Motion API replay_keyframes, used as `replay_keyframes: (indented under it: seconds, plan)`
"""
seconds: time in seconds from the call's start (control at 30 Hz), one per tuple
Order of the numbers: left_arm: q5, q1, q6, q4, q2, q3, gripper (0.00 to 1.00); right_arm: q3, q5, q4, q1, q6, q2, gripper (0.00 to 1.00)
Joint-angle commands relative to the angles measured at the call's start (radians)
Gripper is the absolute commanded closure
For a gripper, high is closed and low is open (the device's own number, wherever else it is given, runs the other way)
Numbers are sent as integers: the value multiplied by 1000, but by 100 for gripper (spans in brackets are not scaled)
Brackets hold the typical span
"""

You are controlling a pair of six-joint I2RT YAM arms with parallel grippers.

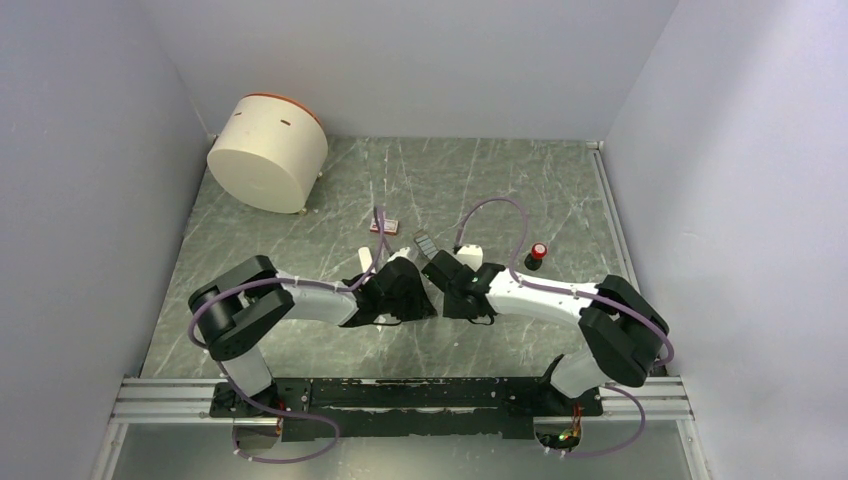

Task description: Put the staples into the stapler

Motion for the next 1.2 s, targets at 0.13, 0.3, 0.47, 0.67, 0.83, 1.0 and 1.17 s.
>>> replay_keyframes:
  seconds: [0.13,0.3,0.47,0.67,0.83,1.0,1.17]
  plan:
    - [-110,-6,63,-113,-71,15,81,6,46,-50,0,22,-30,57]
    - [-129,-6,84,-142,-81,30,78,43,66,-78,-1,13,-78,43]
    - [-161,-6,122,-197,-122,56,74,63,88,-107,-1,1,-150,34]
    - [-236,-6,233,-371,-285,125,62,68,200,-130,-9,-51,-289,17]
    - [-389,-6,333,-633,-445,221,42,137,326,-248,-14,-73,-395,0]
    - [-545,-6,458,-833,-649,313,18,244,474,-399,-14,-77,-505,0]
    - [-655,-7,560,-922,-862,362,7,303,563,-432,-14,-150,-628,0]
